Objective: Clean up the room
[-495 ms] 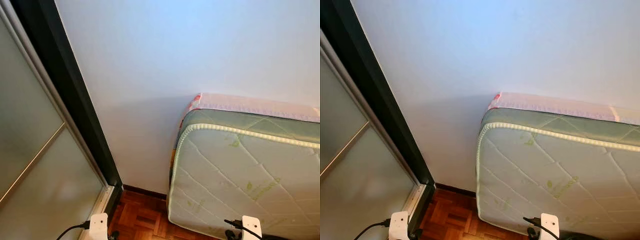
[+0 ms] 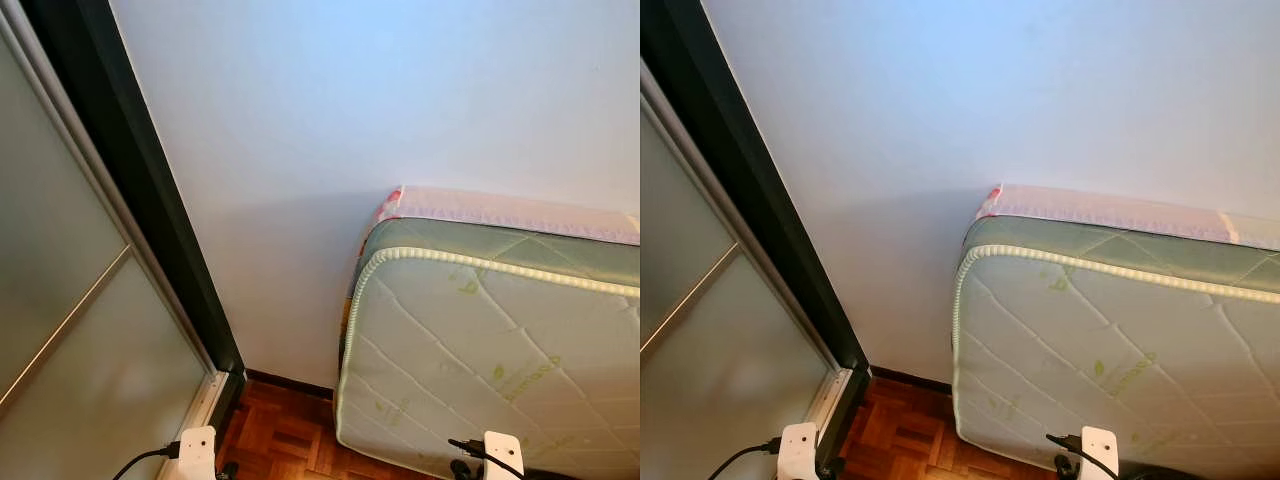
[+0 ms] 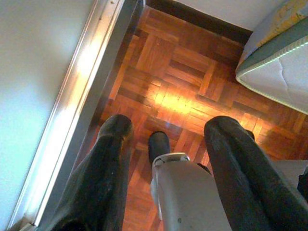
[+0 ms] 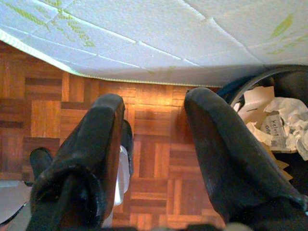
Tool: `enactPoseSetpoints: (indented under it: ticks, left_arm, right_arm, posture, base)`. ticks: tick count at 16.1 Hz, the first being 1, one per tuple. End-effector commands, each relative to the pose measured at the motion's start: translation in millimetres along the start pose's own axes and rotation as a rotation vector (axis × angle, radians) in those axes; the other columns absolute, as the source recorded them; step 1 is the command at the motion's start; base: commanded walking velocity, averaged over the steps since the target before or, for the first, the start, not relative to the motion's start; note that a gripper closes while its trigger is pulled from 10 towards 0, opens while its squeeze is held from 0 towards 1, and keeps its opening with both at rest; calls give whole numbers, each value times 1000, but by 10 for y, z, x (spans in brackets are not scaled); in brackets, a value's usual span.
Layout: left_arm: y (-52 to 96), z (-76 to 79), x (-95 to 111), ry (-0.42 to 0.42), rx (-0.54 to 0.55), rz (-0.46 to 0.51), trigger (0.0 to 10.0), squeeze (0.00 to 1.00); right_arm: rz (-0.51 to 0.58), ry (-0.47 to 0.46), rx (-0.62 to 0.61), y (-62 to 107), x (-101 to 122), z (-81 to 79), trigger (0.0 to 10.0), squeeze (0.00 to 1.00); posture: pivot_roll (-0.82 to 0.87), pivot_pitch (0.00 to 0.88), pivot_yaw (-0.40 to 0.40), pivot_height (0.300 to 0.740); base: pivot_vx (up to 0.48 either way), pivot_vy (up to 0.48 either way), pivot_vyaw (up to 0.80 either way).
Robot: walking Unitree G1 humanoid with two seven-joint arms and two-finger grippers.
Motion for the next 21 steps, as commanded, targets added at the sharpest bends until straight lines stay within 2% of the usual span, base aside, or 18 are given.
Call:
enactPoseSetpoints:
  ticks: [1, 8, 13, 21]
  left_arm:
    - [-63, 39, 148, -136, -27, -94, 10000, 0]
    - [-63, 30, 155, -144, -29, -93, 10000, 0]
    - [-62, 13, 160, -160, -25, -94, 10000, 0]
    - [-65, 6, 192, -137, -23, -76, 10000, 0]
  right_arm:
    - [-68, -134, 57, -61, 77, -192, 10000, 0]
    - [-69, -130, 59, -61, 75, -188, 10000, 0]
    - [-65, -135, 64, -62, 82, -192, 10000, 0]
    - [-53, -156, 54, -67, 108, -186, 10000, 0]
  posture:
    - [83, 0, -23, 740]
    - [85, 0, -26, 740]
    - [85, 0, -26, 740]
    - [88, 0, -28, 740]
  base:
    - [-251, 0, 0]
    - [-368, 0, 0]
    - [0, 0, 0]
    - [0, 0, 0]
Point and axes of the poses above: a point about 5 cm out from each wrist's last joint towards the gripper, its own y axis pointing back from the gripper into the wrist, its own x axis along the axis of the wrist's last joint, z = x × y, the point moved 3 cm from there along -y, pointing out of the wrist towards the gripper, and after that the axes turned 12 degrees about y, right-handed, at the moved point
